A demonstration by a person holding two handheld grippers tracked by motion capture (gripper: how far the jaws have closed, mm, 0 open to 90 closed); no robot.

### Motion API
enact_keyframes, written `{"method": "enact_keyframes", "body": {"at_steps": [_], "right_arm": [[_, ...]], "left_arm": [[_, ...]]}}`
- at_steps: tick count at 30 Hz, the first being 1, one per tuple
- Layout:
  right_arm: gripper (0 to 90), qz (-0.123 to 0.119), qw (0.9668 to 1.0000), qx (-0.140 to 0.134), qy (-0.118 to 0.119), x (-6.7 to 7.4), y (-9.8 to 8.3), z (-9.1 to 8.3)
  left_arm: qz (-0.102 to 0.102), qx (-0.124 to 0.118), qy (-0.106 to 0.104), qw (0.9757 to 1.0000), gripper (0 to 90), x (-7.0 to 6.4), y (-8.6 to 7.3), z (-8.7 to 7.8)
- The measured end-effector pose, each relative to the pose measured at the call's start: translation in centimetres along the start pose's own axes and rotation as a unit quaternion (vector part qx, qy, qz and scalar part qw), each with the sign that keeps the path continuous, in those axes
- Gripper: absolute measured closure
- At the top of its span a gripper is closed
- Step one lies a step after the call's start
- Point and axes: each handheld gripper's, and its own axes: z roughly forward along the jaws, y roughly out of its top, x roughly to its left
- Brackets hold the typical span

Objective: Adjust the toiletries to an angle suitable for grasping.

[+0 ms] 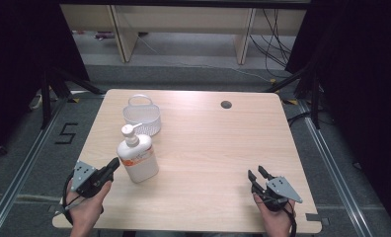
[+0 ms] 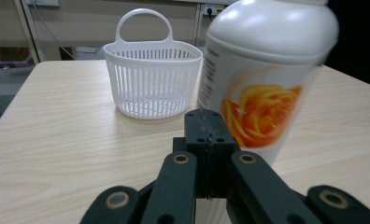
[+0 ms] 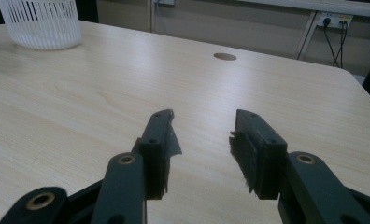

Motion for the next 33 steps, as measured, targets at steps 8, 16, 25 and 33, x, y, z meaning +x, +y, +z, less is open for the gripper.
{"method": "enact_keyframes", "body": {"at_steps": [8, 16, 25, 33], "right_arm": [[57.7, -0.003, 0.9999, 0.011, 0.002, 0.0, 0.1, 0.0], [57.8, -0.007, 0.9999, 0.012, -0.002, 0.0, 0.1, 0.0], [57.7, -0.008, 1.0000, 0.000, -0.001, 0.0, 0.0, 0.0], [57.6, -0.007, 1.0000, 0.001, -0.001, 0.0, 0.0, 0.0]], "left_arm": [[0.025, -0.004, -0.037, 0.9990, 89.9, -2.6, 0.8, -0.7], [0.029, 0.005, -0.030, 0.9991, 89.9, -2.5, 0.9, 0.7], [0.027, 0.004, -0.010, 0.9996, 89.9, -1.4, 1.3, 1.5], [0.021, 0.010, 0.002, 0.9997, 89.9, -0.6, 1.5, 2.5]]}}
